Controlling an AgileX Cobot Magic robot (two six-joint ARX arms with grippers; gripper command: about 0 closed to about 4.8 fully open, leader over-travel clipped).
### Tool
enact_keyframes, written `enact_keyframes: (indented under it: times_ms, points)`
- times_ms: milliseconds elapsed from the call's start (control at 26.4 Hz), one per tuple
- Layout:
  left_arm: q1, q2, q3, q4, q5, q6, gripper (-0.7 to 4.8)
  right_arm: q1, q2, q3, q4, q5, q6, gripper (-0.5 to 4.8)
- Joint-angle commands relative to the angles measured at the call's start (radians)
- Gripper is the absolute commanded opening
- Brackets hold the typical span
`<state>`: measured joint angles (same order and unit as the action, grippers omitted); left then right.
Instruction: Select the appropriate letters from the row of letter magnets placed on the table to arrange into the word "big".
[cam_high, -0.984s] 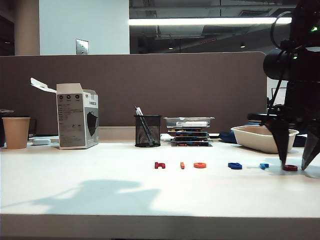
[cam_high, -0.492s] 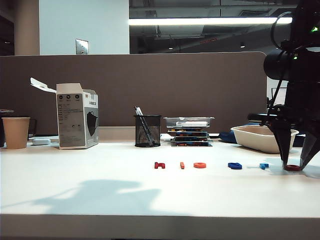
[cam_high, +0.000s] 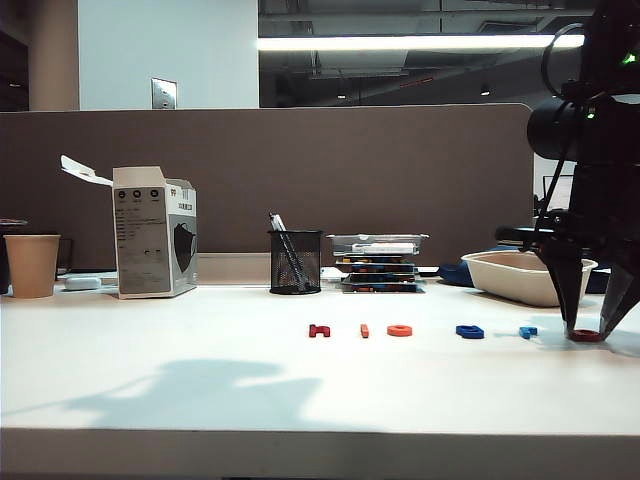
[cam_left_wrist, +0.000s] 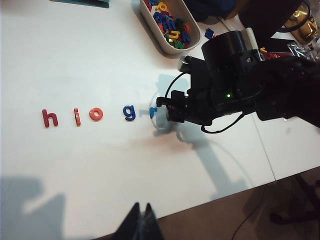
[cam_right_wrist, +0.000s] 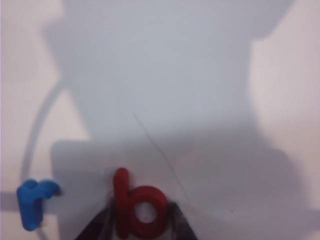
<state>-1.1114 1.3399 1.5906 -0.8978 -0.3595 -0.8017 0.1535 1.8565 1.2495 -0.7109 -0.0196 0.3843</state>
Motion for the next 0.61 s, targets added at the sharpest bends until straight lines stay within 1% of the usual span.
enact_keyframes:
  times_ms: [38,379,454,530,606]
  points:
    - [0.000,-0.003,0.002,0.009,-0.003,0.001,-0.05,0.004,0.027,-0.018,-0.010,-0.027,0.001,1.44]
    - [0.000,-0.003,0.002,0.009,-0.003,0.001,-0.05,0.004,0.027,-0.018,-0.008,-0.026,0.001,1.43]
    - [0.000,-0.003,0.002,0.009,-0.003,0.001,-0.05,0.004,0.027,-0.018,-0.005,-0.027,0.001,1.31]
    - [0.000,-0.003,0.002,0.009,-0.003,0.001,-0.05,0.004,0.027,-0.018,-0.001,-0.027,0.001,1.02]
    - [0.000,-0.003,0.002,0.009,-0.003,0.001,-0.05,0.004,0.027,-0.018,0.001,-0.027,0.001,1.02]
